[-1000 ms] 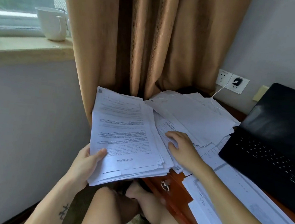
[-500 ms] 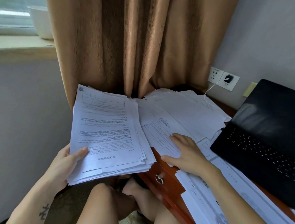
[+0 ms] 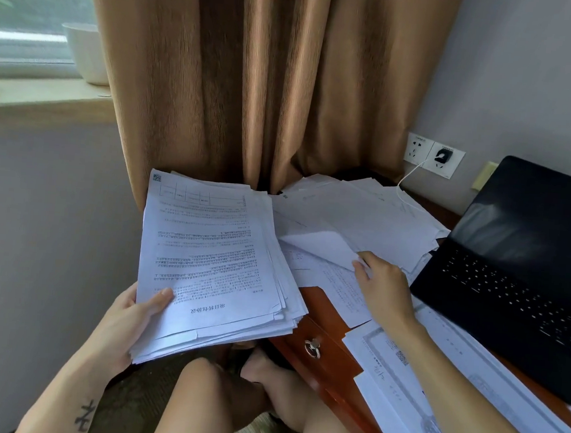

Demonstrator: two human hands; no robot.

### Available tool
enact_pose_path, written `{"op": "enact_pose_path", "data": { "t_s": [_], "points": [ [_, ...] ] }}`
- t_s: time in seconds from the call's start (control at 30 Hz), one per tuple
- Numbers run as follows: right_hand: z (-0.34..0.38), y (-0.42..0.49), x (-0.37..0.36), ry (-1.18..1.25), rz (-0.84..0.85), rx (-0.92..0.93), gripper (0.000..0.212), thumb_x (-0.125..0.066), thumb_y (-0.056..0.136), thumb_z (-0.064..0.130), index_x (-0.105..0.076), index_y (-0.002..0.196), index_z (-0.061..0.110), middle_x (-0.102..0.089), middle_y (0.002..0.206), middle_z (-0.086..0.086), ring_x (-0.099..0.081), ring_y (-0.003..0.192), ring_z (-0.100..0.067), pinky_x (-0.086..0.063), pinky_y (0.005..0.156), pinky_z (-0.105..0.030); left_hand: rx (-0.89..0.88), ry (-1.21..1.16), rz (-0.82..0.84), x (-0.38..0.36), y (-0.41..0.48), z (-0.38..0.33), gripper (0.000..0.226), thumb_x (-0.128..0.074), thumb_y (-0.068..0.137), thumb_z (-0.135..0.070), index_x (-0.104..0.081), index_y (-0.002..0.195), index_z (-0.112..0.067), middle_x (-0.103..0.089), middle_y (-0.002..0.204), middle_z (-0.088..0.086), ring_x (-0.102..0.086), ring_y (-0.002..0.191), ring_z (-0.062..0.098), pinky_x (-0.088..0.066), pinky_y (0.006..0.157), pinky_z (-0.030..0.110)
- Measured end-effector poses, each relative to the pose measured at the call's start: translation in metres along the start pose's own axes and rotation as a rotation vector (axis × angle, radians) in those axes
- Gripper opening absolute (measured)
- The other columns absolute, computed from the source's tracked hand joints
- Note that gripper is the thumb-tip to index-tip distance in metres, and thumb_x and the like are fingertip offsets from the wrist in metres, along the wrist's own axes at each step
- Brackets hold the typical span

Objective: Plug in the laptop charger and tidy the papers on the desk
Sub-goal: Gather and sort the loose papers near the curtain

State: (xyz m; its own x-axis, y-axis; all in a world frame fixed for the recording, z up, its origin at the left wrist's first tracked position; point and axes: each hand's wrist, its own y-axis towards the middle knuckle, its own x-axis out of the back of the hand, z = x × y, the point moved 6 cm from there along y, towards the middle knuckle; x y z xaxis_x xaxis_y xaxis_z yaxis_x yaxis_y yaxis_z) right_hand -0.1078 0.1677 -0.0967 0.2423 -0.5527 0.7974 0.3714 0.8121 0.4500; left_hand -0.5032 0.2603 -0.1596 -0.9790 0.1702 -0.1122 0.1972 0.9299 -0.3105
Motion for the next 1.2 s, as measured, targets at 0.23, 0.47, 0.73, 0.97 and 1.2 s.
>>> {"op": "enact_pose_path", "data": {
  "t_s": [0.23,0.47,0.73,0.97,1.2],
  "points": [
    [-0.020,0.015,0.015,0.466,-0.113,-0.309,0.033,-0.059,0.103,0.024,-0.064,0.130,0.006,-0.069,0.122,-0.004,-0.064,0.113,-0.019,-0.052,0.104,-0.042,-0.001,-0.019,0.037,-0.011,0.002,-0.008,0.024,-0.061,0.102,-0.009,-0.065,0.124,-0.017,-0.079,0.112,0.010,-0.076,0.099,0.036,-0.057,0.092,0.053],
    [0.046,0.009,0.002,0.652,0.046,-0.127,0.018,-0.058,0.103,0.020,-0.068,0.112,0.032,-0.072,0.106,0.018,-0.067,0.100,0.004,-0.051,0.091,-0.015,0.060,0.012,0.103,-0.048,0.010,0.003,0.026,-0.063,0.102,-0.010,-0.063,0.128,-0.014,-0.079,0.111,0.011,-0.076,0.099,0.037,-0.058,0.093,0.059],
    [0.092,-0.033,-0.043,0.413,0.294,0.383,0.048,-0.059,0.087,-0.015,-0.075,0.118,0.018,-0.072,0.115,0.009,-0.064,0.107,-0.005,-0.049,0.093,-0.018,0.151,-0.001,0.080,-0.044,0.025,0.010,0.027,-0.050,0.109,-0.015,-0.062,0.129,-0.002,-0.070,0.126,0.026,-0.070,0.110,0.040,-0.050,0.105,0.058],
    [0.063,-0.046,-0.042,0.224,0.256,0.373,0.024,-0.070,0.092,0.027,-0.074,0.106,0.046,-0.052,0.126,0.040,-0.030,0.128,0.002,-0.016,0.109,-0.020,0.204,-0.146,0.189,-0.054,0.012,-0.004,0.055,-0.040,0.104,-0.061,-0.068,0.124,-0.018,-0.077,0.116,0.015,-0.076,0.103,0.036,-0.058,0.084,0.048],
    [0.037,-0.038,-0.047,0.577,0.464,-0.038,0.056,-0.035,0.101,-0.013,-0.063,0.132,0.025,-0.045,0.144,0.020,-0.031,0.129,0.026,-0.022,0.113,-0.004,0.140,0.016,0.250,-0.059,0.011,-0.006,0.036,-0.068,0.098,-0.028,-0.066,0.130,-0.011,-0.078,0.116,0.012,-0.076,0.103,0.036,-0.055,0.100,0.054]
  ]
}}
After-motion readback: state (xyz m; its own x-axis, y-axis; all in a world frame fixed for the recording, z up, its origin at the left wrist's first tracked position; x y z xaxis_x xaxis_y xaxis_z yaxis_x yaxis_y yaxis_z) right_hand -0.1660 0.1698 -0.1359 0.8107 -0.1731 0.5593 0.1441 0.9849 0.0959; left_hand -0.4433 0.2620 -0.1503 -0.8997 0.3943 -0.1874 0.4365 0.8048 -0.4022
